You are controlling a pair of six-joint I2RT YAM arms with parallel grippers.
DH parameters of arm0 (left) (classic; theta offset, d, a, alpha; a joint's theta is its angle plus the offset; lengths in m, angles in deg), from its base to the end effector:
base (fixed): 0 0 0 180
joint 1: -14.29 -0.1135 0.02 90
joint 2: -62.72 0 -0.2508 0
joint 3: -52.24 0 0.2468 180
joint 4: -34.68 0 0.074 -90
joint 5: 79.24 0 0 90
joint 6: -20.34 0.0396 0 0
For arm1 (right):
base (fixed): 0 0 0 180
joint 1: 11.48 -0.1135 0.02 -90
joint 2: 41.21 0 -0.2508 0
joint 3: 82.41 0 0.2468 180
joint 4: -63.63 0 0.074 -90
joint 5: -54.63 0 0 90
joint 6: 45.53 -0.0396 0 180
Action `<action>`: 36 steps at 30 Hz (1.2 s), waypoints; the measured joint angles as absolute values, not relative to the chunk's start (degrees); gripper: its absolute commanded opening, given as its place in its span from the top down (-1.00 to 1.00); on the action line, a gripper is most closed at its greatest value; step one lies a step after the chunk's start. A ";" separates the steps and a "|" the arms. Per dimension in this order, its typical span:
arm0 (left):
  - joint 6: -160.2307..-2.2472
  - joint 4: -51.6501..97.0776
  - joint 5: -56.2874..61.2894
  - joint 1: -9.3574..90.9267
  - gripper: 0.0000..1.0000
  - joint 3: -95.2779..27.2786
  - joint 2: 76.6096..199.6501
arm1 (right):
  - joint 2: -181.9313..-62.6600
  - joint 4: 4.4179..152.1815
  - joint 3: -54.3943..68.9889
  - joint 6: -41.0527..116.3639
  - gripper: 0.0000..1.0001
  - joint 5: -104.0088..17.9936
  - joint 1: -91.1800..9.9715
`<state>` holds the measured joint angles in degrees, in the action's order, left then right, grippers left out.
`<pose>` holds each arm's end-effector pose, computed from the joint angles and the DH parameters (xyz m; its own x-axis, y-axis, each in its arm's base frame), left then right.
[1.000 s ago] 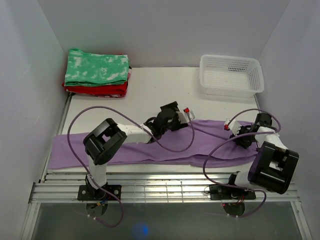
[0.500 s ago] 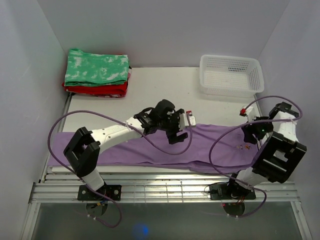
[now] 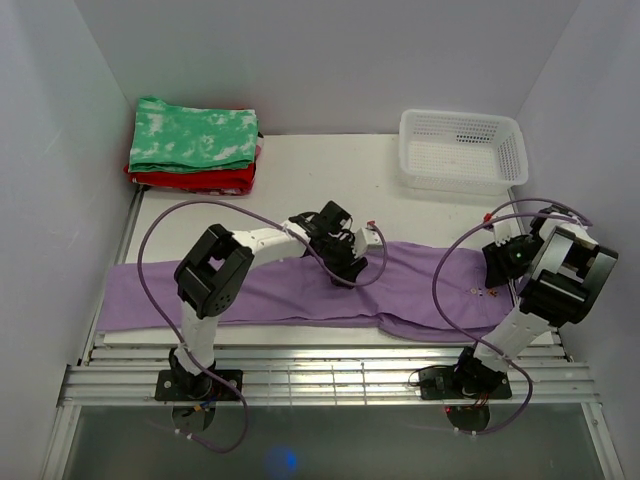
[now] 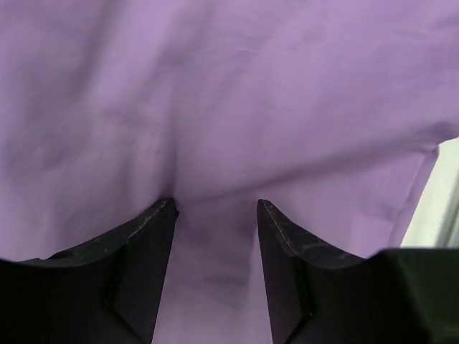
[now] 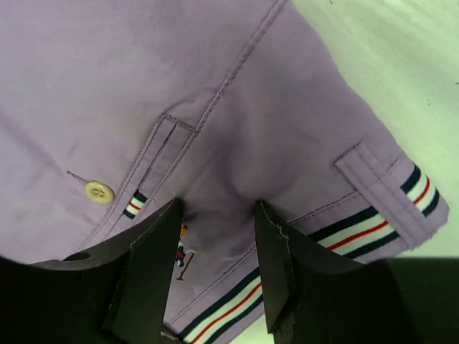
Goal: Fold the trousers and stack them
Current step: Fold the trousers
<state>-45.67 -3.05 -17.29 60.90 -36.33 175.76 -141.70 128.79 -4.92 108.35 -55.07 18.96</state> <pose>0.2569 -0.2988 0.1457 -0.2332 0.7690 -0.5952 0.9706 0.1469 -0.1904 0.2623 -0.1387 0.1525 -0.7993 -0.5108 -0.3166 -0.5678 0.8144 0.1195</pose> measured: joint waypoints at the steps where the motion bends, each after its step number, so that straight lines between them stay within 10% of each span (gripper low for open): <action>1: -45.63 -3.25 -17.55 59.61 -0.20 -37.16 176.43 | -142.77 128.18 -4.63 107.36 0.02 -54.37 18.52; 15: -38.98 -7.95 -17.20 53.46 -0.63 -40.85 173.59 | -143.52 129.54 7.58 102.97 -0.22 -54.79 17.65; 36: -35.77 -6.74 -10.49 61.07 -0.11 -25.47 166.25 | -140.13 133.69 -8.35 105.99 0.17 -46.83 16.44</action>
<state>-35.77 -6.74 -10.49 61.07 -25.47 166.25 -140.13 133.69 -8.35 105.99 -46.83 16.44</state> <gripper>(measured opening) 0.556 0.417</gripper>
